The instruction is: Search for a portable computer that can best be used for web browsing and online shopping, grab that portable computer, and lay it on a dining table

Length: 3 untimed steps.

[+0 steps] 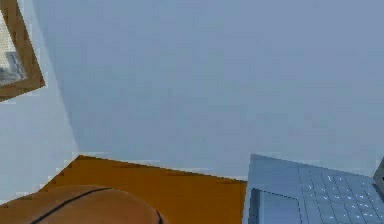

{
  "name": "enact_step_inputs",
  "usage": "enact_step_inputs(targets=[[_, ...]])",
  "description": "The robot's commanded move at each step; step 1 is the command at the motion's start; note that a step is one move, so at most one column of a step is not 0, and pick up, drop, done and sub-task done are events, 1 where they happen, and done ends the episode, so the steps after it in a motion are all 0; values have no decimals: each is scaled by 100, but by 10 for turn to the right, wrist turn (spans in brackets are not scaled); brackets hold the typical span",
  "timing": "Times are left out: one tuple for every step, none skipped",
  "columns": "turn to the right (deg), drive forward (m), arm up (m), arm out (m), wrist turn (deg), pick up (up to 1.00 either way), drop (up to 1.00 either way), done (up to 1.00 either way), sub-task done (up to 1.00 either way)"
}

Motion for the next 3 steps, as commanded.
enact_step_inputs(targets=[[-450, 0, 0, 0, 0, 0, 0, 0, 0], [-450, 0, 0, 0, 0, 0, 0, 0, 0], [-450, 0, 0, 0, 0, 0, 0, 0, 0]])
